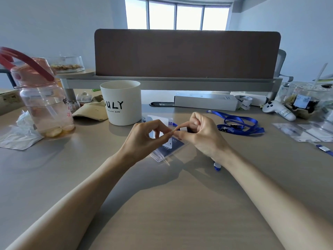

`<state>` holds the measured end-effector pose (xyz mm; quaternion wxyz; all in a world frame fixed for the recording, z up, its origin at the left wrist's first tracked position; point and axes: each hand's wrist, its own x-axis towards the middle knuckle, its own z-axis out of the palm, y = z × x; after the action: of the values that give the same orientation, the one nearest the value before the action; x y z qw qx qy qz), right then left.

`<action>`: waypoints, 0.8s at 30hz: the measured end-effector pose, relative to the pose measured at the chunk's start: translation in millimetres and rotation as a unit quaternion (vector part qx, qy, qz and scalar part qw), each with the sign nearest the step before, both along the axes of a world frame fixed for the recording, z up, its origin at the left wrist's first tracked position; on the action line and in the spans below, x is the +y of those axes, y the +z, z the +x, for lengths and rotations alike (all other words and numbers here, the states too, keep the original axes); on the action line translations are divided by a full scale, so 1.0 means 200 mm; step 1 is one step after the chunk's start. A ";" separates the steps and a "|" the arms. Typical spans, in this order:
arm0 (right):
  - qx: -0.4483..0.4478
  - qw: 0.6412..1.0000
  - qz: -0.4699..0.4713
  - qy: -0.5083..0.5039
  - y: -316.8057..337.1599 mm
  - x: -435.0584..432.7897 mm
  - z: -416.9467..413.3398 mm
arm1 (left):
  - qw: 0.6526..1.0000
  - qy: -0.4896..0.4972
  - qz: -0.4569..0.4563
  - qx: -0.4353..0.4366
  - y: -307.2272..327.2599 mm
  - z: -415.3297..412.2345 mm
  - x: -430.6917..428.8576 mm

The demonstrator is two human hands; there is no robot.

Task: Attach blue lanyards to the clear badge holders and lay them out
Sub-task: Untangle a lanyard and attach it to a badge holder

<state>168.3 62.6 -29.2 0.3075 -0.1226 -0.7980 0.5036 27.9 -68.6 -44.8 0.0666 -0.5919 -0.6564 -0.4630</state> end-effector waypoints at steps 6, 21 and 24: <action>-0.003 1.000 0.010 0.009 0.01 0.01 0.01 | 0.999 -0.023 -0.023 -0.027 -0.01 -0.02 0.01; -0.008 0.998 0.030 0.053 0.00 0.03 0.01 | 0.997 -0.028 -0.064 -0.039 0.02 -0.04 0.01; -0.005 0.997 0.025 0.076 0.02 0.02 0.02 | 0.988 -0.046 -0.125 -0.075 0.00 -0.03 0.02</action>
<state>171.8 66.5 -24.5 0.2671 -0.0568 -0.8189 0.5047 21.7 -65.4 -45.8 -0.0788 -0.5887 -0.6846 -0.4226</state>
